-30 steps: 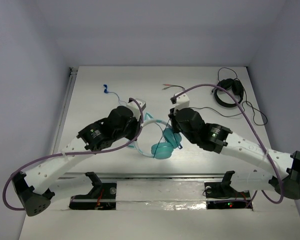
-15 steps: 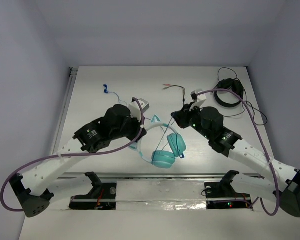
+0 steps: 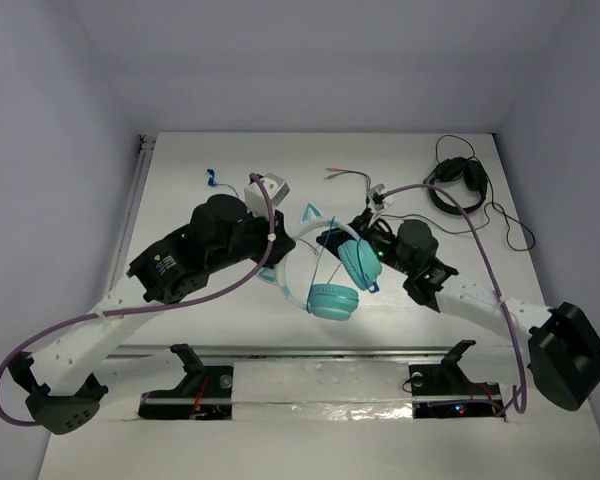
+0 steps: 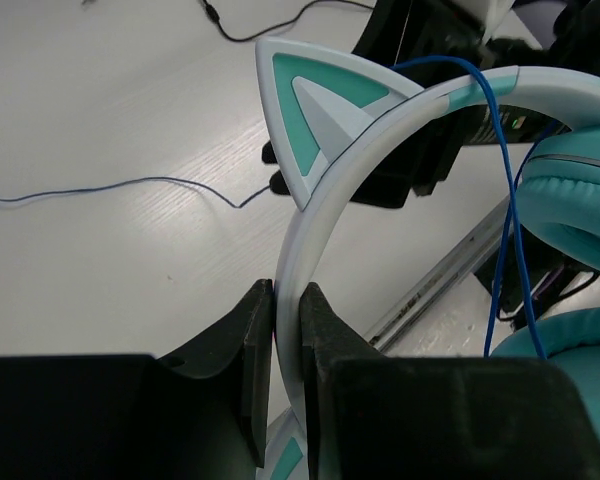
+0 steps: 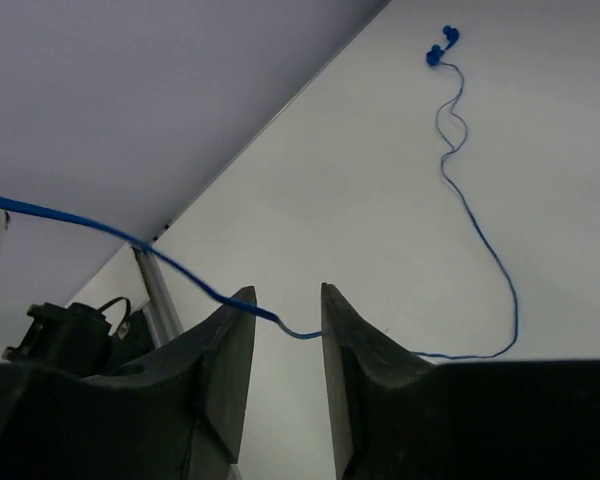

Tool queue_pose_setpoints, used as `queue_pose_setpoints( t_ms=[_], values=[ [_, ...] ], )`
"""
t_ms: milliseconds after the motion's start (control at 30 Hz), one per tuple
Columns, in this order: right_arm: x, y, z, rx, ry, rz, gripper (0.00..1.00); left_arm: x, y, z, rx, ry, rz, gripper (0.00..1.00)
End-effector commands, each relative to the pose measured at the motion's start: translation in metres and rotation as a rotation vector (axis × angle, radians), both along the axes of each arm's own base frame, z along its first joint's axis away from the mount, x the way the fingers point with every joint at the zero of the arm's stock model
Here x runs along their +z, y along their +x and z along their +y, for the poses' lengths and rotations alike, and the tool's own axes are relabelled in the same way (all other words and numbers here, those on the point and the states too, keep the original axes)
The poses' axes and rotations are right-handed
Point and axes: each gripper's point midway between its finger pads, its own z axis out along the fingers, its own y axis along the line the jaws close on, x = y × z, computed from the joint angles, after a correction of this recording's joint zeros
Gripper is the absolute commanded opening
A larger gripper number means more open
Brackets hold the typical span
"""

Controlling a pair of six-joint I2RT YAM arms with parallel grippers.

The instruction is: Wrap the headphones

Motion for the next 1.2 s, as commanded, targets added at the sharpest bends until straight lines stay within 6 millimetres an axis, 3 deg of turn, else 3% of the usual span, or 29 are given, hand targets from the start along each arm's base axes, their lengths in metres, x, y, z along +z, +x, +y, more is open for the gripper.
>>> queue_pose_setpoints(
  t_ms=[0, 200, 367, 567, 767, 933, 1067, 1167],
  values=[
    [0.032, -0.011, 0.016, 0.116, 0.121, -0.100, 0.40, 0.050, 0.010, -0.007, 0.049, -0.131, -0.067, 0.00],
    [0.021, -0.013, 0.029, 0.195, 0.155, -0.078, 0.42, 0.073, 0.023, -0.003, 0.129, -0.156, -0.098, 0.00],
    [-0.004, 0.010, 0.042, 0.162, 0.114, -0.054, 0.45, 0.094, 0.021, -0.007, 0.117, -0.215, -0.109, 0.00],
    [-0.018, 0.039, 0.053, 0.111, 0.077, -0.068, 0.46, 0.121, 0.017, -0.011, 0.100, -0.298, -0.127, 0.00],
    [-0.054, 0.072, 0.060, 0.046, 0.001, -0.069, 0.48, 0.149, 0.006, -0.018, 0.032, -0.375, -0.137, 0.00],
    [-0.046, 0.072, 0.076, 0.116, 0.054, -0.085, 0.48, 0.157, 0.005, -0.019, 0.029, -0.378, -0.132, 0.00],
    [-0.055, 0.073, 0.086, 0.161, 0.081, -0.061, 0.48, 0.168, 0.007, -0.022, 0.024, -0.383, -0.142, 0.00],
    [-0.046, 0.075, 0.090, 0.171, 0.138, -0.072, 0.48, 0.172, 0.006, -0.028, 0.000, -0.394, -0.135, 0.00]
  ],
)
